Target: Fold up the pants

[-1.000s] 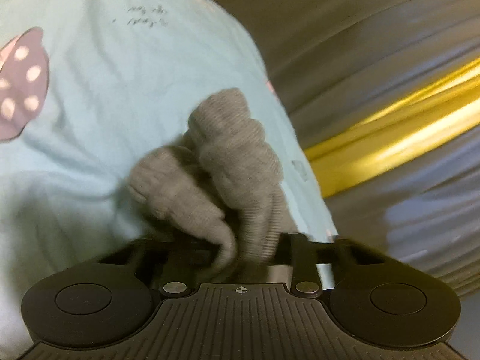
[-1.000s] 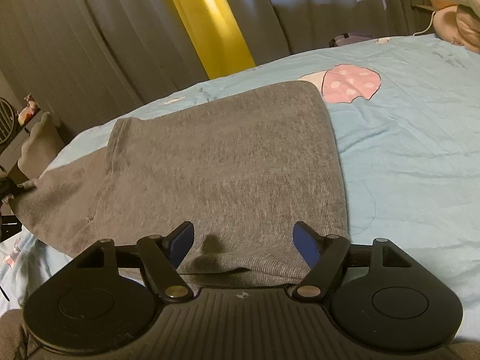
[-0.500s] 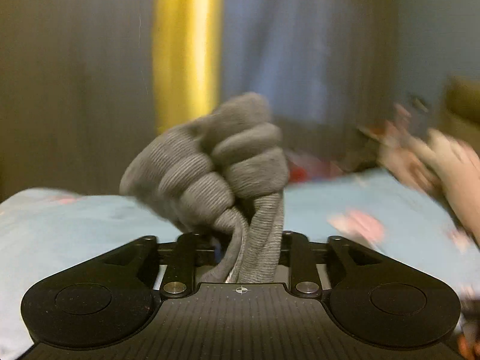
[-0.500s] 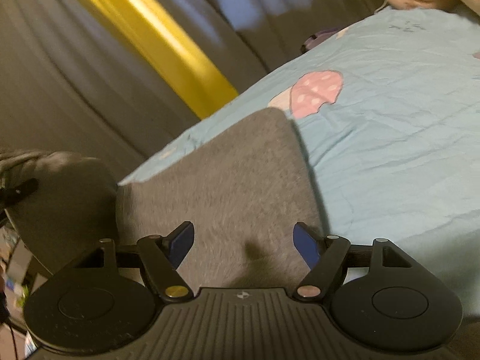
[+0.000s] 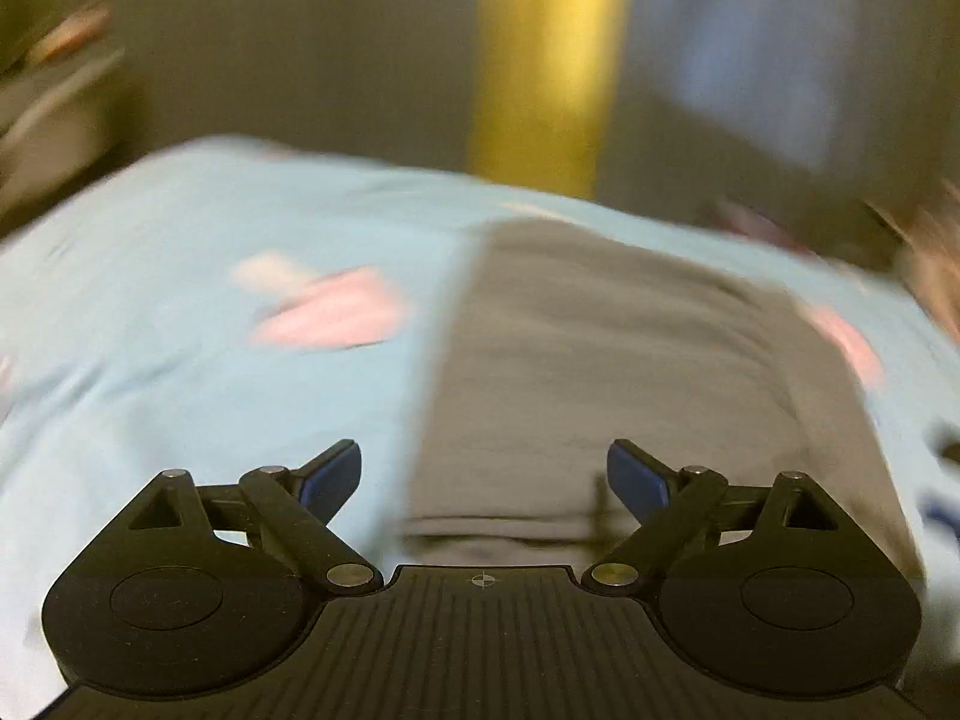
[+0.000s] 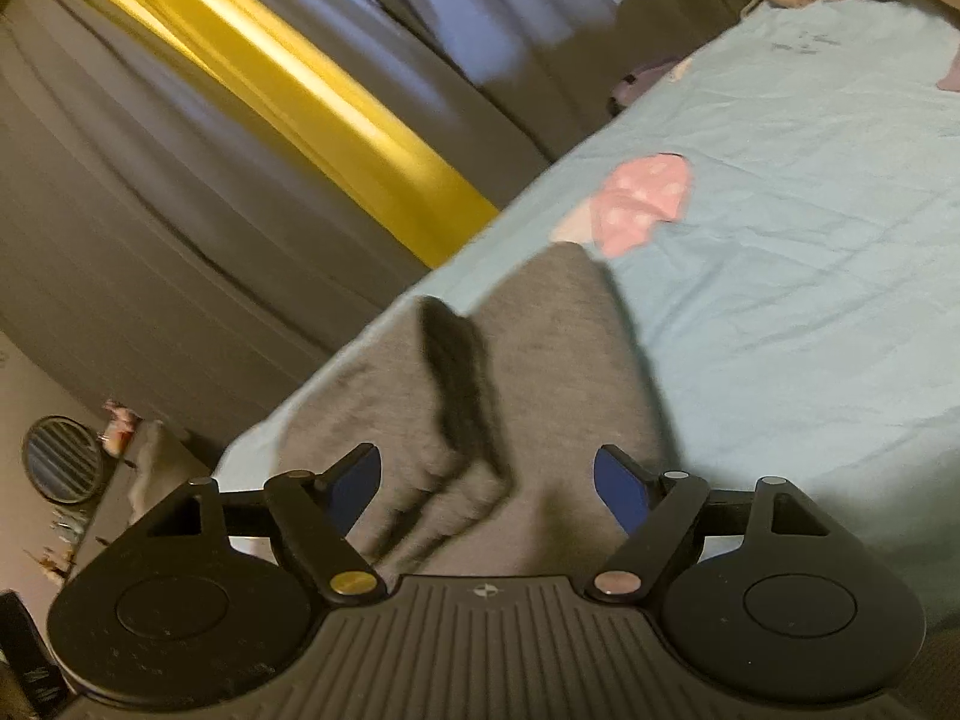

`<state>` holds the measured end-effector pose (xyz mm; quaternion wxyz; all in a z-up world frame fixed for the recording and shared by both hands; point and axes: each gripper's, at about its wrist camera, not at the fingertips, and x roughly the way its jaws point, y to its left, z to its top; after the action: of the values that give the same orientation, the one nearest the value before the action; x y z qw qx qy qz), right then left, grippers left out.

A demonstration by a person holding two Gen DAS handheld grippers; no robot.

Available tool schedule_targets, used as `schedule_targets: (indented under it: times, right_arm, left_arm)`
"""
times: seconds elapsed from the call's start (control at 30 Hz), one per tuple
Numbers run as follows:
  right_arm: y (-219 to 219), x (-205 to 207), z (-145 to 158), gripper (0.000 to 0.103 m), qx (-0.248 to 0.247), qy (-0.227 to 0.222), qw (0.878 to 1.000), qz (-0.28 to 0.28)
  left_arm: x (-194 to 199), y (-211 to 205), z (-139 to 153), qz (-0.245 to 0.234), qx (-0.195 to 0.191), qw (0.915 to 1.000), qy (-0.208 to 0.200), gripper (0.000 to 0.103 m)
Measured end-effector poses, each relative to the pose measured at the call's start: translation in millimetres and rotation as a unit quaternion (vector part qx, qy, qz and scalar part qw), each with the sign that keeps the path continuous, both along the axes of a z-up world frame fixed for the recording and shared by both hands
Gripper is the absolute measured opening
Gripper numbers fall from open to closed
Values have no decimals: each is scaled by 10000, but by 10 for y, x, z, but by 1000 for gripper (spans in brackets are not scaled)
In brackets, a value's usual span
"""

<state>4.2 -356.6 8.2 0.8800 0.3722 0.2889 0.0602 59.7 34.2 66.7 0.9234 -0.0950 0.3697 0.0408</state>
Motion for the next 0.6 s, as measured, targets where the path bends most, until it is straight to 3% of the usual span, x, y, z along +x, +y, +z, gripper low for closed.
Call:
schedule_targets:
  times: [0.07,0.17,0.23,0.33,0.43,0.53,0.6]
  right_arm:
    - [72,59,41,79,99,-62,9998,131]
    - [243,222,14,79,226,136,9991,319]
    - [332,366,-81,79,385,456,9975,378]
    - [383,540,-275,78,822,884,9922,299]
    - [384,673,-426,77,1248,1065,9864,55]
    - [372,754,-492,77,1555,1205,9800,-291]
    - [401,763,-475,59,1467,1234,9807,-385]
  left_arm:
    - [-5,212,62,358,-204,9991,-59,94]
    - [11,424,88,516,-247,9984,-29,95]
    - [6,643,-33,575,-758,9954,150,95]
    - [21,899,-249,913,-1357,9844,655,93]
    - [35,992,-345,948,-1646,9795,665,93]
    - [71,899,-379,698,-1650,9812,716,93]
    - [122,853,-405,447,-1733,9806,800,93]
